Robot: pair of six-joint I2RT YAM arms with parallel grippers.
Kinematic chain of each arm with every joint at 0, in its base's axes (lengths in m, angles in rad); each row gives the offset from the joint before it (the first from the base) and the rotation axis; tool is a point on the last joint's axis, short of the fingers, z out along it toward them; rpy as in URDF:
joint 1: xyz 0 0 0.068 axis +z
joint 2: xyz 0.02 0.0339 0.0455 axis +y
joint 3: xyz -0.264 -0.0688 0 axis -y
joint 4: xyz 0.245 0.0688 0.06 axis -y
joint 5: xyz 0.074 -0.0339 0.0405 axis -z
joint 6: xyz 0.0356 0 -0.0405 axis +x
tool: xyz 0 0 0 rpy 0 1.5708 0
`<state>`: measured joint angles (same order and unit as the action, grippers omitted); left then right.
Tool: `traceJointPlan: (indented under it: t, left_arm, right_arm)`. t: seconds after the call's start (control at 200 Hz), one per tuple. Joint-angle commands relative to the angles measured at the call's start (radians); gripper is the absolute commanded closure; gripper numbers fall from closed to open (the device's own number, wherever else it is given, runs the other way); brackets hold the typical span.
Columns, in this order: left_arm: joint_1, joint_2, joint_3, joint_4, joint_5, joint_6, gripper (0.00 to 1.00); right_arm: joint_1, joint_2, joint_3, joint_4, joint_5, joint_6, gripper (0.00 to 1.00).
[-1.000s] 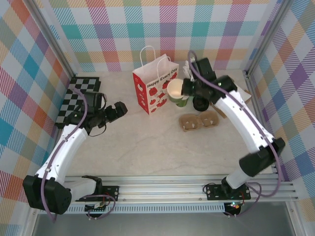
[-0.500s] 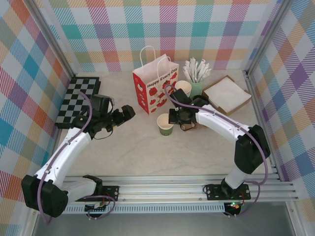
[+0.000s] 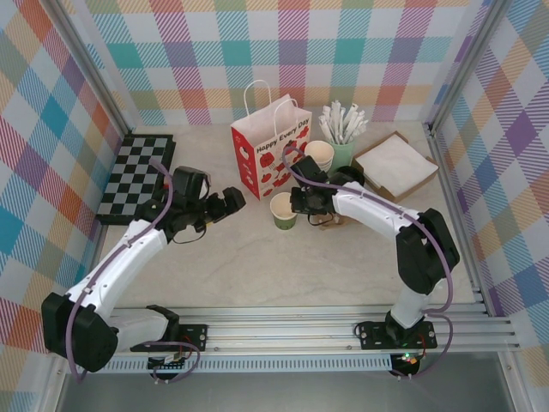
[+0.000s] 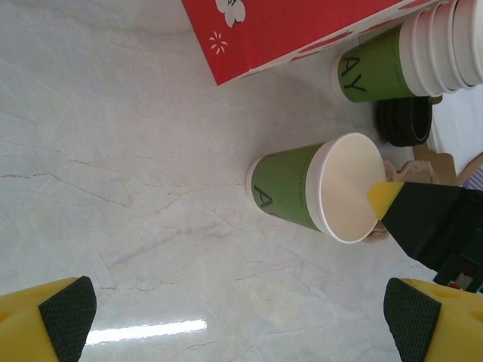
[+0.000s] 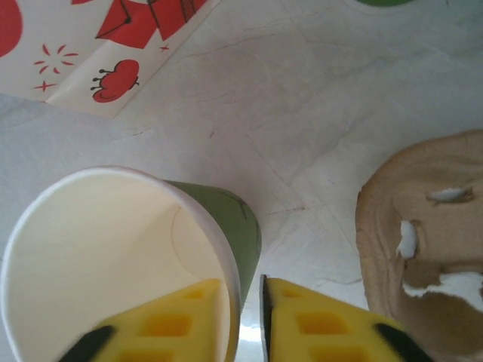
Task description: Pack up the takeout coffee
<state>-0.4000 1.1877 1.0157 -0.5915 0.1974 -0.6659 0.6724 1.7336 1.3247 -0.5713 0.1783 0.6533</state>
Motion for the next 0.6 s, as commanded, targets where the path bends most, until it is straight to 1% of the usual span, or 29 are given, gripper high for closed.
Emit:
traceJointPlan:
  t: [0.0, 0.03, 0.12, 0.165, 0.21, 0.26, 0.3, 0.355, 0.425, 0.455, 0.51, 0.56, 0.595]
  left_arm:
    - [-0.024, 0.02, -0.005, 0.021, -0.008, -0.009, 0.0]
    - [-0.026, 0.025, -0.002, 0.02, -0.014, -0.012, 0.0]
    - [-0.033, 0.025, 0.002, 0.02, -0.062, -0.03, 0.0]
    - [-0.037, 0.021, 0.004, 0.006, -0.12, -0.056, 0.0]
    - [-0.038, 0.019, 0.001, 0.005, -0.153, -0.074, 0.0]
    - [-0.039, 0.024, -0.003, 0.013, -0.165, -0.086, 0.0]
    - [-0.039, 0.034, -0.002, 0.022, -0.163, -0.095, 0.0]
    - [-0.038, 0.055, -0.001, 0.04, -0.142, -0.104, 0.0]
    - [-0.039, 0.088, 0.004, 0.058, -0.114, -0.118, 0.0]
    - [-0.039, 0.103, 0.007, 0.063, -0.105, -0.123, 0.0]
    - [-0.039, 0.123, 0.011, 0.076, -0.092, -0.127, 0.0]
    - [-0.039, 0.136, 0.015, 0.081, -0.086, -0.128, 0.0]
    - [-0.039, 0.141, 0.017, 0.083, -0.088, -0.131, 0.0]
  right_arm:
    - [0.0, -0.039, 0.03, -0.038, -0.022, -0.009, 0.57]
    - [-0.003, -0.059, 0.039, -0.05, -0.038, -0.021, 0.5]
    - [-0.037, -0.129, 0.055, -0.097, -0.062, -0.045, 0.36]
    - [-0.077, -0.173, 0.04, -0.111, -0.069, -0.041, 0.32]
    - [-0.125, -0.219, 0.006, -0.107, -0.071, -0.04, 0.29]
    - [-0.192, -0.261, -0.041, -0.091, -0.077, -0.062, 0.28]
    - [-0.253, -0.285, -0.077, -0.065, -0.113, -0.117, 0.28]
    - [-0.332, -0.295, -0.112, -0.022, -0.183, -0.266, 0.3]
    - [-0.4, -0.283, -0.141, 0.024, -0.201, -0.473, 0.35]
    - [-0.432, -0.274, -0.155, 0.05, -0.229, -0.562, 0.36]
    - [-0.495, -0.256, -0.181, 0.106, -0.313, -0.666, 0.39]
    - [-0.553, -0.236, -0.197, 0.155, -0.422, -0.74, 0.4]
    - [-0.585, -0.219, -0.205, 0.182, -0.506, -0.822, 0.4]
